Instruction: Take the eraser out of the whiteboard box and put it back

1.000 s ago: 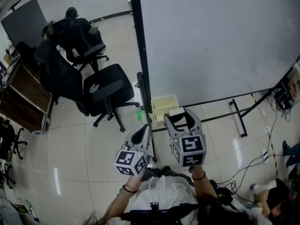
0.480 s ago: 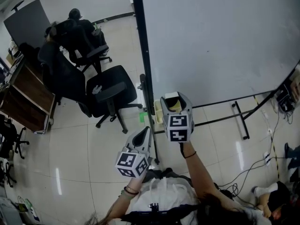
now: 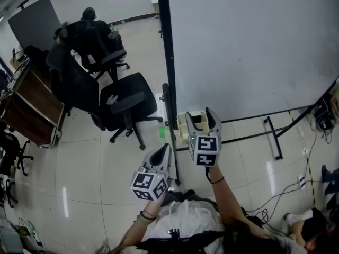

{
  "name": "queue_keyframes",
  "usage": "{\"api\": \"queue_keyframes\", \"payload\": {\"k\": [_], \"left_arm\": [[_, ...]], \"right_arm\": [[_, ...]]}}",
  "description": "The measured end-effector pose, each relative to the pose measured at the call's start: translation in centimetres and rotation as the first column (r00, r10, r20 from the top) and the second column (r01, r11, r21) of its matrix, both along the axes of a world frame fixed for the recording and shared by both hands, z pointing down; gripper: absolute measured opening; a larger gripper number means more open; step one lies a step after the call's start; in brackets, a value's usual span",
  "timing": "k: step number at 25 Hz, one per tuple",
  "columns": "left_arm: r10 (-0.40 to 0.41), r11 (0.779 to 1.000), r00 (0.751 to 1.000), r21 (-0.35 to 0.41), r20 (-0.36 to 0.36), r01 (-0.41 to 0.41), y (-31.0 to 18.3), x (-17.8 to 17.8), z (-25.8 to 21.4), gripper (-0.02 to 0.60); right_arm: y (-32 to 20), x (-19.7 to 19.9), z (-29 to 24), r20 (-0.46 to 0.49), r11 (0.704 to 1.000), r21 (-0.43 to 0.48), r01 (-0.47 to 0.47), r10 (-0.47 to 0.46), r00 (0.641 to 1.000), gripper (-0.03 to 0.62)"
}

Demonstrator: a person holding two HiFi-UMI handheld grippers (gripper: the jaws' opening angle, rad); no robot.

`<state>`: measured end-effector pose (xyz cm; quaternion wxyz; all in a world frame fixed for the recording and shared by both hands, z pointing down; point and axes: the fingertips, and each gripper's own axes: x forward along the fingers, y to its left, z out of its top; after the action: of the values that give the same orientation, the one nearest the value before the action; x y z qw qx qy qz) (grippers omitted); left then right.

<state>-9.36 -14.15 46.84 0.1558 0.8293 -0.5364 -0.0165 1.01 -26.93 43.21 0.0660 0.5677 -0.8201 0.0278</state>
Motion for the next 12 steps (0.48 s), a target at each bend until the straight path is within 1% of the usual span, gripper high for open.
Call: {"api": "queue_keyframes", "payload": {"k": [1, 2, 3, 4, 5, 7, 12], "left_arm": [[0.002, 1.0, 1.0, -0.001, 0.0, -0.002, 0.0, 0.0, 0.0, -0.015], [0.005, 1.0, 1.0, -0.002, 0.0, -0.005, -0.1, 0.1, 0.1, -0.015], [0.008, 1.0, 1.0, -0.003, -0.001, -0.008, -0.1, 0.2, 0.1, -0.015], [0.011, 1.0, 1.0, -0.004, -0.001, -0.011, -0.1, 0.3, 0.1, -0.015], [0.016, 1.0, 1.0, -0.004, 0.0, -0.016, -0.2, 0.4, 0.1, -0.015], [0.027, 1.0, 1.0, -0.002, 0.0, -0.027, -0.2, 0.9, 0.1, -0.015], [0.058, 0.998, 0.998, 0.003, 0.002, -0.058, -0.5, 2.1, -0.1, -0.015]], "right_arm": [[0.9, 0.7, -1.4, 0.041, 0.999, 0.039, -0.004, 0.003, 0.999, 0.244], [2.1, 1.3, -2.8, 0.086, 0.997, 0.074, -0.014, 0.007, 0.996, 0.12], [3.2, 1.8, -4.1, 0.127, 0.995, 0.099, -0.022, 0.009, 0.992, 0.023], [4.2, 2.2, -5.0, 0.153, 0.994, 0.109, -0.024, 0.007, 0.988, 0.002], [5.1, 2.5, -5.3, 0.166, 0.994, 0.104, -0.02, 0.003, 0.986, 0.001], [6.7, 2.6, -5.1, 0.179, 0.998, 0.066, 0.002, -0.014, 0.984, 0.0], [9.5, 1.1, -2.6, 0.154, 0.996, -0.047, 0.079, -0.07, 0.986, 0.0]]}}
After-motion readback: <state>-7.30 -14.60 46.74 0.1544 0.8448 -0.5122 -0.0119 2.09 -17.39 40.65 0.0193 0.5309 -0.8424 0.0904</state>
